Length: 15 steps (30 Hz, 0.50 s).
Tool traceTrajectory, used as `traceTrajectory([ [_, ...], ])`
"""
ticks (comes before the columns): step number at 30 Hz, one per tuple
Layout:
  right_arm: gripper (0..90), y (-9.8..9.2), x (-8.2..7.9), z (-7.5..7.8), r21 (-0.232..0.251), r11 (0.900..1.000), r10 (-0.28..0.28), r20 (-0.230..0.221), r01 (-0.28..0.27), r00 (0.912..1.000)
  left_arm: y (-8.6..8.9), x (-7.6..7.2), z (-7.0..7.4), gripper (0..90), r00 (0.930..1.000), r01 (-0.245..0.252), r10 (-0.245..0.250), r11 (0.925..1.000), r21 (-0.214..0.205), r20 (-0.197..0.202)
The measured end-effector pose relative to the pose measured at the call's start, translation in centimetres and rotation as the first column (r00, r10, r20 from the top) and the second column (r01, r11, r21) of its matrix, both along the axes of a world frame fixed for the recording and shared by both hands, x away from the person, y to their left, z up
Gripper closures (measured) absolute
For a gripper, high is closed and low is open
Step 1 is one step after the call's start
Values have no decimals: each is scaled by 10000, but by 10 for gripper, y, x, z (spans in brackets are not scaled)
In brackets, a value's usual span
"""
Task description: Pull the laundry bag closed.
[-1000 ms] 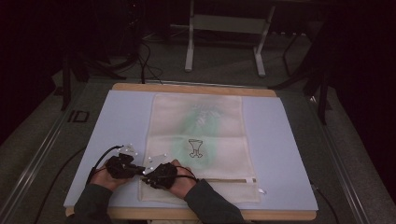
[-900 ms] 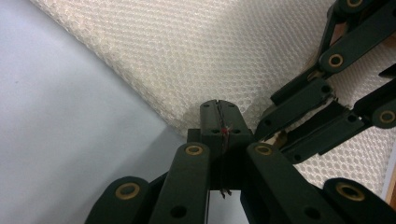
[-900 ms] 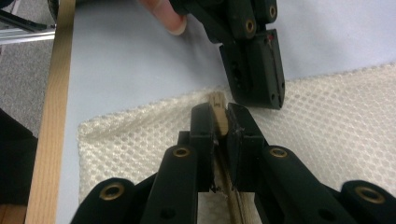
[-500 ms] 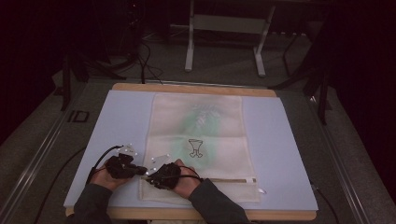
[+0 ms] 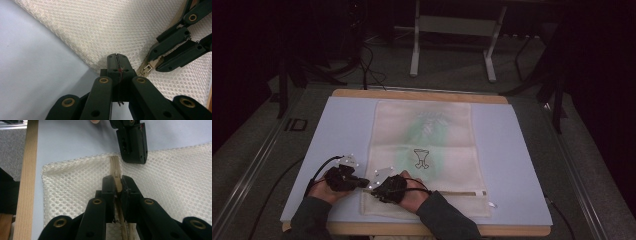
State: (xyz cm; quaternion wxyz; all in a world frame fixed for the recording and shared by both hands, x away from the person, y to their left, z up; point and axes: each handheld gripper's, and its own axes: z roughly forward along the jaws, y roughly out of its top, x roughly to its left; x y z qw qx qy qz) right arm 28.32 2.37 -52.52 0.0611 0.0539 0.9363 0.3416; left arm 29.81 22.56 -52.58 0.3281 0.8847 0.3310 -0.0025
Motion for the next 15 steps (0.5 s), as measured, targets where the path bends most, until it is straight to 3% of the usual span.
traceTrajectory([
  [15,822,-8,-4,4,-442,9990,-12,235,23,9997,0,1,0,900,10000,26,-27,10000,-60,-26],
])
